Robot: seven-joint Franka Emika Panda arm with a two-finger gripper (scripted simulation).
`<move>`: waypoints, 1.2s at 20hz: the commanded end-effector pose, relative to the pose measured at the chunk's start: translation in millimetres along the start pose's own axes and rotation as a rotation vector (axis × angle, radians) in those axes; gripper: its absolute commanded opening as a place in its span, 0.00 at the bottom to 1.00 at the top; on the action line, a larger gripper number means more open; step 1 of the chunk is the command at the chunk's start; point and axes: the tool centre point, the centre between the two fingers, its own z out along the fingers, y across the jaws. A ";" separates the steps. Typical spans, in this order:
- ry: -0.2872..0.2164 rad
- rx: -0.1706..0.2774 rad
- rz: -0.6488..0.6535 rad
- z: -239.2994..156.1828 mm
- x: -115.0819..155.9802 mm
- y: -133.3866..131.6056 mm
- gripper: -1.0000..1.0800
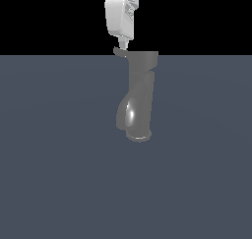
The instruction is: Turn on the faucet by rotating a designated handle.
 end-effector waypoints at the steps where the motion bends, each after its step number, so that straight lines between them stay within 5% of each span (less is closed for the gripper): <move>1: 0.000 0.000 0.001 0.0 0.0 -0.2 0.00; 24: -0.004 0.007 0.004 -0.1 -13.5 55.7 0.00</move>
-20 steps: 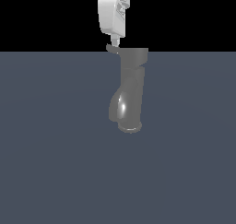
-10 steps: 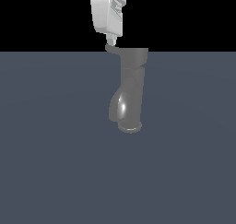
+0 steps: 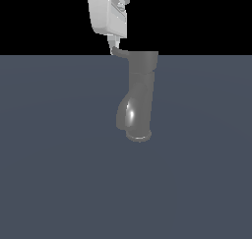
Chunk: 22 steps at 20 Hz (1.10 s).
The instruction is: Turn on the faucet by rotating a designated handle.
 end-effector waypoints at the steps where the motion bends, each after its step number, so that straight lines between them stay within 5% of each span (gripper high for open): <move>1: 0.001 -0.002 0.001 0.0 3.0 4.8 0.00; 22: 0.004 -0.008 -0.001 -0.8 29.7 64.4 0.00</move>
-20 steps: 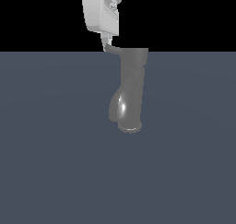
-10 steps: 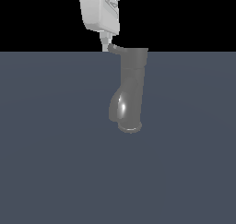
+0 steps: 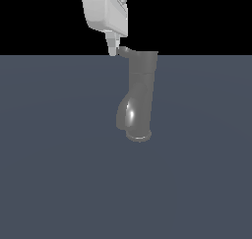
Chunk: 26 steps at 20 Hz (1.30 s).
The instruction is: Turn on the faucet by rotating a designated handle.
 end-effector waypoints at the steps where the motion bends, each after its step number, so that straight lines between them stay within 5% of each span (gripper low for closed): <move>1: 0.003 -0.003 0.018 -0.3 12.2 3.7 0.00; 2: 0.000 -0.001 -0.001 0.0 0.5 2.2 0.00; 18: 0.003 -0.003 0.017 -0.6 77.5 24.5 0.00; 19: 0.003 -0.003 0.017 -0.6 77.5 24.5 0.00; 20: 0.002 -0.002 -0.034 -0.3 47.0 25.8 0.00; 26: 0.003 -0.003 -0.012 -0.4 85.2 10.0 0.00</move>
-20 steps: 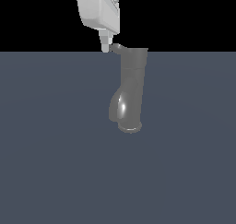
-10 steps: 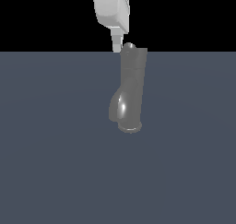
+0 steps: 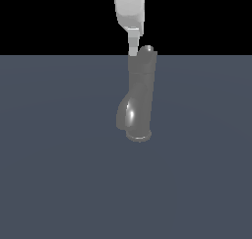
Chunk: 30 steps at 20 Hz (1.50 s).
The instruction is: Turn on the faucet by rotating a designated handle.
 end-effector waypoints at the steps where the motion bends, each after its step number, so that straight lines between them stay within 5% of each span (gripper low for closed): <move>1: -0.001 0.008 0.054 0.0 39.6 -11.2 0.00; 8: -0.001 0.008 0.079 -0.2 83.3 -25.2 0.00; 9: -0.001 0.008 0.079 -0.2 83.3 -25.2 0.00; 10: -0.003 -0.003 -0.007 0.1 32.2 -19.2 0.00; 30: -0.001 0.007 0.070 -0.5 95.5 -81.8 0.00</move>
